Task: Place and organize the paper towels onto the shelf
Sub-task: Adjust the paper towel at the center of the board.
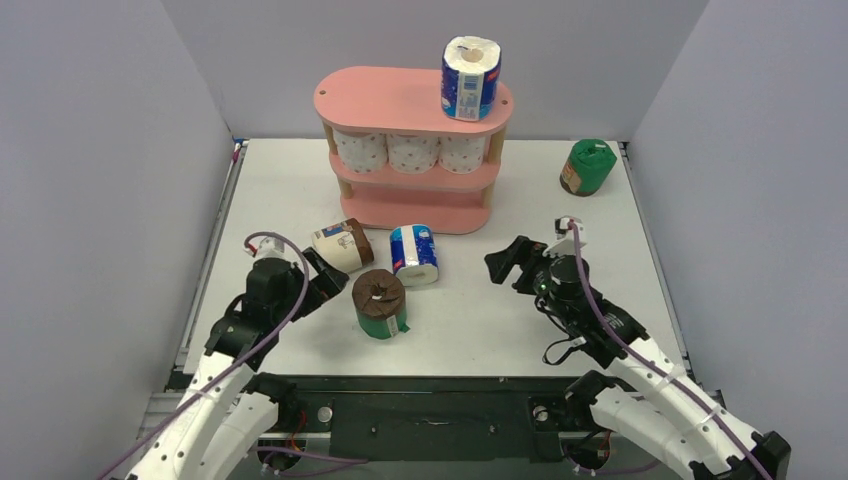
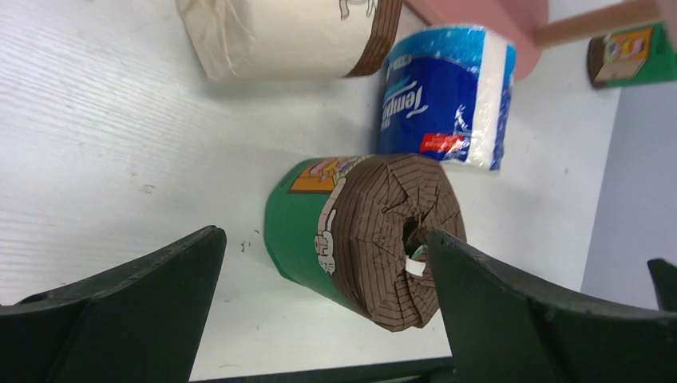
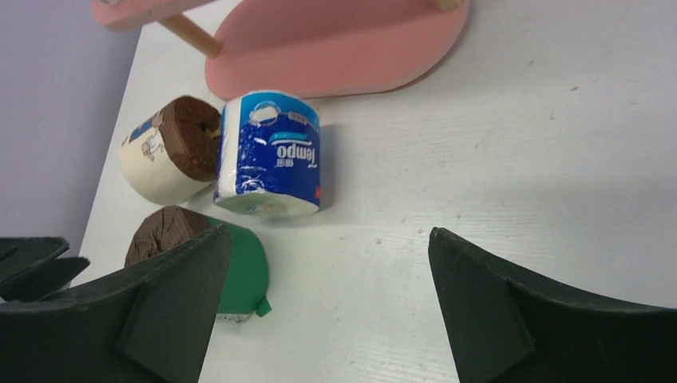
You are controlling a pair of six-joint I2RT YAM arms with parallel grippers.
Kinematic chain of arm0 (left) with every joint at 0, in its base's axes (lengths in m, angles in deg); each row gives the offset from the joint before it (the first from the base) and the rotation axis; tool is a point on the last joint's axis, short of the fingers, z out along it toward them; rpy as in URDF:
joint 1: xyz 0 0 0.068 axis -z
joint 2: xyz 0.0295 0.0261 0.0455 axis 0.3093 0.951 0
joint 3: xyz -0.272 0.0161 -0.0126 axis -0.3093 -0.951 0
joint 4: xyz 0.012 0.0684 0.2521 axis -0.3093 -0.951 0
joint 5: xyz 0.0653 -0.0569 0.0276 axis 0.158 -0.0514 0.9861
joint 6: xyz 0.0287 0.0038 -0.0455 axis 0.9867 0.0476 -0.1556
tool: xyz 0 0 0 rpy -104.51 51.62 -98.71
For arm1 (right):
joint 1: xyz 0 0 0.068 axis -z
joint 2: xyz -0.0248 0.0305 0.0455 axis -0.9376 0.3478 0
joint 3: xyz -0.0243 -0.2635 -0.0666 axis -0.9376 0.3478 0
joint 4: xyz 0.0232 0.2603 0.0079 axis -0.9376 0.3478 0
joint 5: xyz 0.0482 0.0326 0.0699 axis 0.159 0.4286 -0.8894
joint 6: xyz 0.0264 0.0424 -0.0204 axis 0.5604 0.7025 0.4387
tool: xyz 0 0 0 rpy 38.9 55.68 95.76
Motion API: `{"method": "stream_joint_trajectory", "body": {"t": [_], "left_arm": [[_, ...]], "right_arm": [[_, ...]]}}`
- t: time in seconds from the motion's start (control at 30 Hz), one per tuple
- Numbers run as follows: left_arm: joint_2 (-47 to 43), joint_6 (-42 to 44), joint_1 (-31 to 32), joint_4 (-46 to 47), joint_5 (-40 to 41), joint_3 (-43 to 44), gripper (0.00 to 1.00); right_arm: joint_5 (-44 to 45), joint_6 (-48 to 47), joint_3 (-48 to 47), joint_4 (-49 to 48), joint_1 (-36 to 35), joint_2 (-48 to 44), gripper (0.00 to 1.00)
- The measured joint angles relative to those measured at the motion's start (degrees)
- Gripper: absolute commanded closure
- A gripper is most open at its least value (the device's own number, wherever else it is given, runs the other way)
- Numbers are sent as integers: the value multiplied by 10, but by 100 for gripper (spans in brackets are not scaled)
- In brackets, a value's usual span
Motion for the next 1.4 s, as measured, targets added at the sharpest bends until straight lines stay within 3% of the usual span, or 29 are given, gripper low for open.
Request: {"method": "stream_joint_trajectory", "body": {"t": [0.2, 0.37, 0.7, 1.0, 1.4], "left_arm": [[88, 31, 68, 10, -19, 0, 0], [106, 33, 126, 14, 4, 2, 0], [138, 21, 127, 44, 29, 2, 0], [155, 18, 127, 54, 31, 2, 0], [226, 19, 130, 84, -1, 5, 20]], "right_arm": [[1, -8, 7, -32, -60, 63, 12], [5, -13, 22, -48, -83, 98, 13], [-3, -4, 22, -114, -107, 226, 15], [-14, 0, 21, -146, -114, 245, 15], [-14, 0, 21, -150, -114, 245, 15]]}}
